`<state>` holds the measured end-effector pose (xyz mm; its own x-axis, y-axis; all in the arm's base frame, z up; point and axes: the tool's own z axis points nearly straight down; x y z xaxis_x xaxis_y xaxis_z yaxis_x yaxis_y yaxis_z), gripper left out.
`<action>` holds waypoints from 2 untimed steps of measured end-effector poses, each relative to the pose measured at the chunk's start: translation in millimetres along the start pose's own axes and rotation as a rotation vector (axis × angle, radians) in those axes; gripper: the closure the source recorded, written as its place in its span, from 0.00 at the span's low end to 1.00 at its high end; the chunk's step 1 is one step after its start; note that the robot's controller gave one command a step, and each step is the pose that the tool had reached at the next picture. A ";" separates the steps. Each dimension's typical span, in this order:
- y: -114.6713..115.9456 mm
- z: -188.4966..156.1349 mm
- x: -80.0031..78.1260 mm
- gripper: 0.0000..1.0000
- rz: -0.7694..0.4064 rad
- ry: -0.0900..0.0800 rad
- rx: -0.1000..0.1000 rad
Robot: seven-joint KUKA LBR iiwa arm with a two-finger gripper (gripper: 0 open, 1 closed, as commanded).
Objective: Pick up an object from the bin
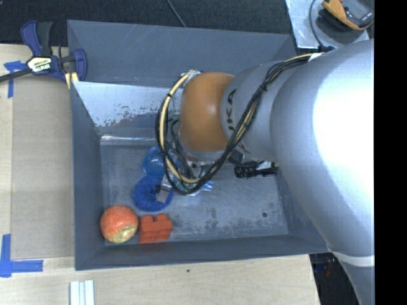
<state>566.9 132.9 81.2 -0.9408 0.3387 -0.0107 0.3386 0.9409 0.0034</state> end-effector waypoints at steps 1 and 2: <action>4.7 2.6 19.1 0.00 0.090 0.000 -0.007; -7.5 -29.8 14.3 0.00 -0.177 0.001 0.002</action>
Offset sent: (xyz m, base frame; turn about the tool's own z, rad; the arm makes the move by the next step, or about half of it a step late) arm -0.0050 0.0058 0.1089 0.0876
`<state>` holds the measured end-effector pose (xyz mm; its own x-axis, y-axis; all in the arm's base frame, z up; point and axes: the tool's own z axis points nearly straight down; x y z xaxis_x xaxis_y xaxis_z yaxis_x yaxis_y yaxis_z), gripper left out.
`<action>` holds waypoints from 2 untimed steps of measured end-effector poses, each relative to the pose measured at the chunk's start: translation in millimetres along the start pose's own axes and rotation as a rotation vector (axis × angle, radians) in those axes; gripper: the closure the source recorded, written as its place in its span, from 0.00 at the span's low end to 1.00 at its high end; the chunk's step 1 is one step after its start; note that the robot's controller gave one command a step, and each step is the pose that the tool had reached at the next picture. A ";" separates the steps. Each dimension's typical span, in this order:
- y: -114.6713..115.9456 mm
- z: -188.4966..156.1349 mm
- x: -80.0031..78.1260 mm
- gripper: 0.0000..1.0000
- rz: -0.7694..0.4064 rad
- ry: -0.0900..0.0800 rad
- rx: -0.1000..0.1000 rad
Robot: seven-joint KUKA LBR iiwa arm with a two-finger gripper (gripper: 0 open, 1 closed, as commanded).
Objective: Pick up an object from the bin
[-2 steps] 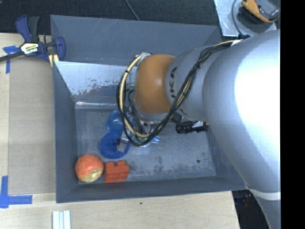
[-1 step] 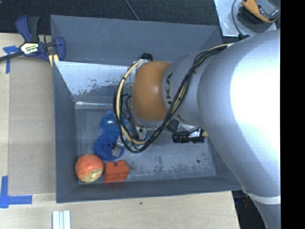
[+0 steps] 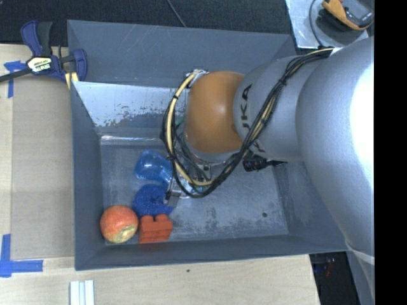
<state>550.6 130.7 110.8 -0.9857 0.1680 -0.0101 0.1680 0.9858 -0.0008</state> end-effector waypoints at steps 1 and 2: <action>-9.2 7.7 15.9 0.00 0.023 -0.002 -0.003; -33.8 36.2 5.3 0.00 0.028 -0.007 -0.002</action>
Offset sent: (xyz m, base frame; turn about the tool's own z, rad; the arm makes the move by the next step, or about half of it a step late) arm -0.0109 -0.0299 -0.0348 0.0259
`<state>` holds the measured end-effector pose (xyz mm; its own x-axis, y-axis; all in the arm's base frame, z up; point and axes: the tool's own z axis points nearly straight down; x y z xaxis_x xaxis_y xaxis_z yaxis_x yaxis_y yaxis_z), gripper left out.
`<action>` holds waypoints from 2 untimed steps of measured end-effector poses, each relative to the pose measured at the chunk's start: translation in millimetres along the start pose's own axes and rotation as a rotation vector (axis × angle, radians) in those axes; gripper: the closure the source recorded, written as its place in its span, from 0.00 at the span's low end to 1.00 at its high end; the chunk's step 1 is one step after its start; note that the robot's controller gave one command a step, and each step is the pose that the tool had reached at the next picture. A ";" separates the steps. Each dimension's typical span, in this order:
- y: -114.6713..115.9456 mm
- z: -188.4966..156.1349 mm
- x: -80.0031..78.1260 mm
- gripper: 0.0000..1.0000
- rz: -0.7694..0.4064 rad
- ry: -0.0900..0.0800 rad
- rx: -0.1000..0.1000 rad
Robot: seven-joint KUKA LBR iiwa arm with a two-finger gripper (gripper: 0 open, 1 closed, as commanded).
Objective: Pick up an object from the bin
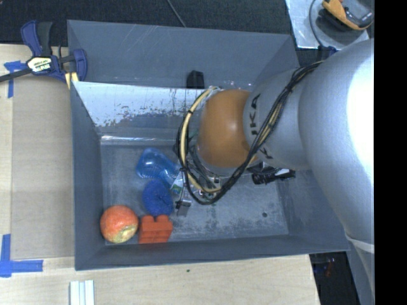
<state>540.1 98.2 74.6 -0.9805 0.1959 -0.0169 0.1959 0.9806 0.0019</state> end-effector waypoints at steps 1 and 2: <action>10.0 1.2 10.8 0.00 -0.047 -0.002 -0.002; 5.7 2.0 40.2 0.00 -0.081 -0.010 -0.003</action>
Offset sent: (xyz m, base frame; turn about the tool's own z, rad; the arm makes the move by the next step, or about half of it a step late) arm -0.0448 0.0145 -0.0046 -0.0878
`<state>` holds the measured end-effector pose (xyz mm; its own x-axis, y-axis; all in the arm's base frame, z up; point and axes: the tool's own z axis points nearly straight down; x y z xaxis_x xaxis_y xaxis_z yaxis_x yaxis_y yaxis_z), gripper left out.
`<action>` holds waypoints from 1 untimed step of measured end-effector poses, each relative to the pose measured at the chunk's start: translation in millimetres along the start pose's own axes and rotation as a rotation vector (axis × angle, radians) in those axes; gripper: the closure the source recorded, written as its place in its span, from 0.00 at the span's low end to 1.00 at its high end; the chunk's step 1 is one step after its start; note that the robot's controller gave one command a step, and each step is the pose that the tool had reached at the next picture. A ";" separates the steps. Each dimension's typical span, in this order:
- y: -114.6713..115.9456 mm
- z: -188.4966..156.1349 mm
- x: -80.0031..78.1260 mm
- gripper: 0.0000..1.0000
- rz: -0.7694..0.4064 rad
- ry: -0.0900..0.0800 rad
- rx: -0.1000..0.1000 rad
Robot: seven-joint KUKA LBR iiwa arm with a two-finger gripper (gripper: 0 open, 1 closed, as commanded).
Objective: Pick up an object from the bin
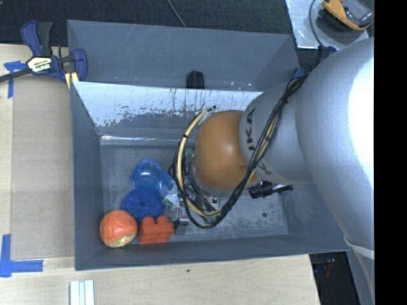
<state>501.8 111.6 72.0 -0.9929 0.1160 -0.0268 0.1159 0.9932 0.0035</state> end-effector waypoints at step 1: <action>19.4 0.8 7.3 0.00 -0.064 -0.004 0.000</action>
Offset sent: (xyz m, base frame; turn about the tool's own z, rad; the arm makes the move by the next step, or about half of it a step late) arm -0.0152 0.0485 -0.0020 -0.3601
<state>496.8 131.7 71.0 -0.9981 0.0526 -0.0312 0.0525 0.9986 0.0021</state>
